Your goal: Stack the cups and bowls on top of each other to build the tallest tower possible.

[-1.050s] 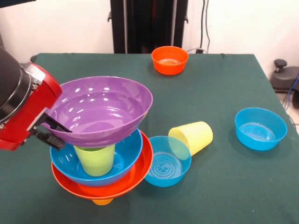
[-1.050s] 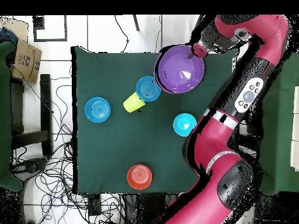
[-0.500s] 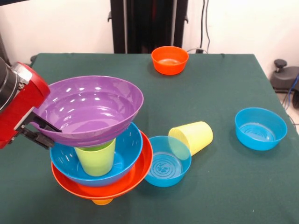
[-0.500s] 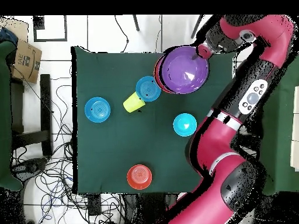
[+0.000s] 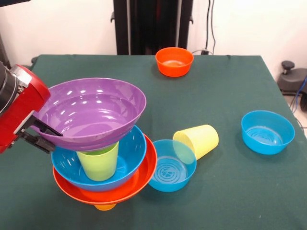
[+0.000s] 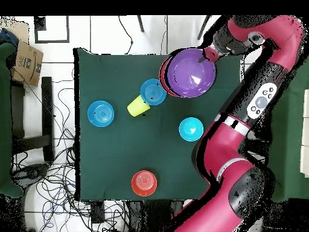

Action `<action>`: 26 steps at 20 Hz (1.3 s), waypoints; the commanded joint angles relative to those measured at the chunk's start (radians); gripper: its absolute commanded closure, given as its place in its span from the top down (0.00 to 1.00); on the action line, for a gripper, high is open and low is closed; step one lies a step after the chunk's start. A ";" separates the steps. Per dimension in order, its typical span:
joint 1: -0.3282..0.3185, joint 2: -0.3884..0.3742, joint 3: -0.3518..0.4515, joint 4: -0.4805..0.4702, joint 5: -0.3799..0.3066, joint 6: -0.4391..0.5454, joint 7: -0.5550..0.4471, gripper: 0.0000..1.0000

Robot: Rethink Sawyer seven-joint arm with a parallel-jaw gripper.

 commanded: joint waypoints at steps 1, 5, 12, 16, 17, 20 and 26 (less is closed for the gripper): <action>0.008 0.003 -0.096 -0.035 -0.051 0.131 -0.243 0.00; 0.007 0.006 -0.102 -0.028 -0.039 0.136 -0.243 0.00; 0.005 0.012 -0.111 -0.017 -0.015 0.140 -0.238 0.00; 0.001 0.015 -0.122 -0.005 0.007 0.113 -0.236 0.00; 0.000 0.015 -0.124 -0.004 0.011 0.109 -0.237 0.00; -0.003 0.017 -0.138 0.007 0.033 0.090 -0.239 0.00; 0.001 0.013 -0.146 0.006 0.048 0.074 -0.236 0.00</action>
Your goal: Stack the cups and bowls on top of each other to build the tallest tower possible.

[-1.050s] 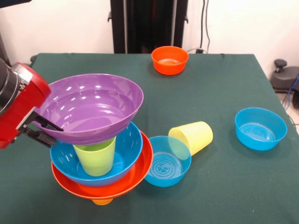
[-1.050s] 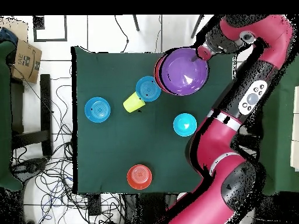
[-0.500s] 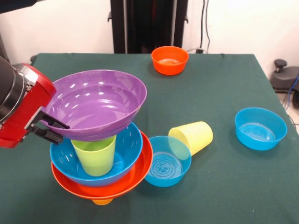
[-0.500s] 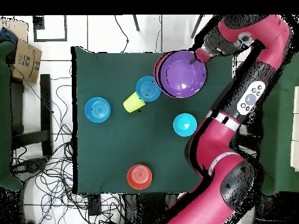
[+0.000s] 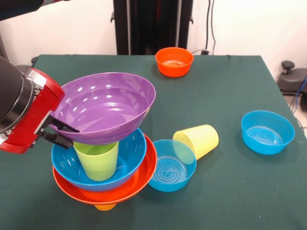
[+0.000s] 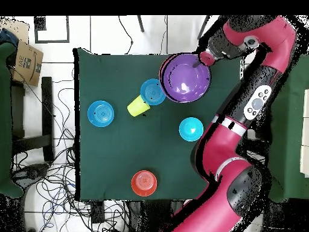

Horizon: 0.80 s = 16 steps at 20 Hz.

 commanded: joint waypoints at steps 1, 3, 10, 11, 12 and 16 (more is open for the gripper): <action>0.001 -0.020 -0.127 -0.007 -0.008 0.026 -0.237 0.00; 0.001 -0.019 -0.129 -0.006 -0.006 0.018 -0.239 0.00; 0.000 -0.027 -0.150 0.004 -0.008 -0.002 -0.257 0.00; 0.003 -0.029 -0.149 0.001 -0.014 -0.005 -0.260 0.00; 0.004 -0.032 -0.149 -0.002 -0.021 -0.002 -0.264 0.00; 0.003 -0.037 -0.157 0.001 -0.024 -0.016 -0.276 0.00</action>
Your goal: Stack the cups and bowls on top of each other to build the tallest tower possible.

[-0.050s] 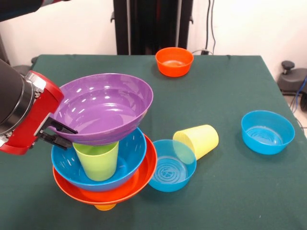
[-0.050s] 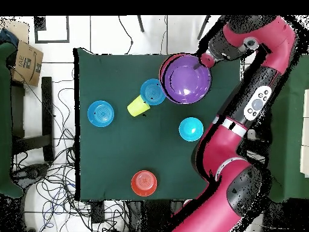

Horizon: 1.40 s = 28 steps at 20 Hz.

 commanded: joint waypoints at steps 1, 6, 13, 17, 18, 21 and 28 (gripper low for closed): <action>0.003 -0.037 -0.132 -0.001 -0.029 -0.020 -0.278 0.00; 0.006 -0.043 -0.131 -0.005 -0.041 -0.032 -0.287 0.00; 0.017 -0.055 -0.106 -0.032 -0.095 -0.027 -0.322 0.00; 0.023 -0.059 -0.090 -0.045 -0.124 -0.029 -0.340 0.00; 0.024 -0.060 -0.084 -0.049 -0.134 -0.029 -0.346 0.00; 0.027 -0.063 -0.066 -0.059 -0.164 -0.030 -0.363 0.00; 0.024 -0.060 -0.049 -0.060 -0.186 -0.037 -0.375 0.00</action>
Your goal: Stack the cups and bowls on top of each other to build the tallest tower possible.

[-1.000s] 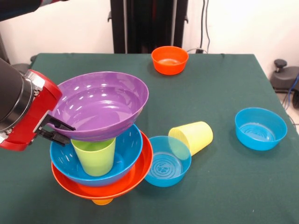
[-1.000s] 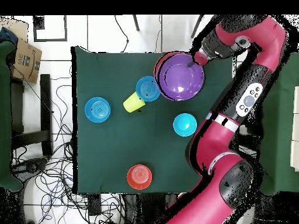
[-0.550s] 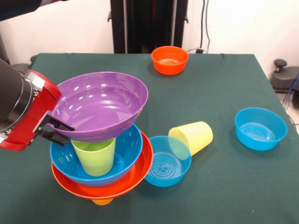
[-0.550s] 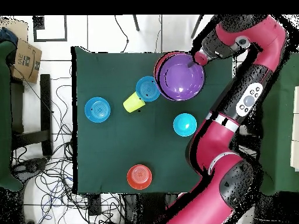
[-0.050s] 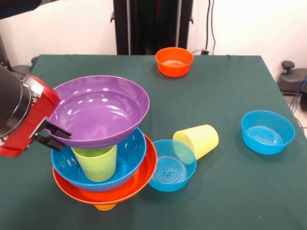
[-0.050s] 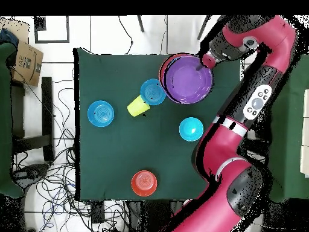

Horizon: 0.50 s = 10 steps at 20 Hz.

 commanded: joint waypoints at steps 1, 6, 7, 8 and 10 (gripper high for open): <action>0.022 -0.049 -0.057 -0.057 -0.099 -0.041 -0.356 0.00; 0.020 -0.047 -0.076 -0.041 -0.071 -0.042 -0.337 1.00; 0.020 -0.046 -0.072 -0.043 -0.069 -0.044 -0.335 1.00; 0.021 -0.044 -0.068 -0.045 -0.067 -0.046 -0.333 1.00; 0.025 -0.046 -0.056 -0.054 -0.077 -0.041 -0.327 1.00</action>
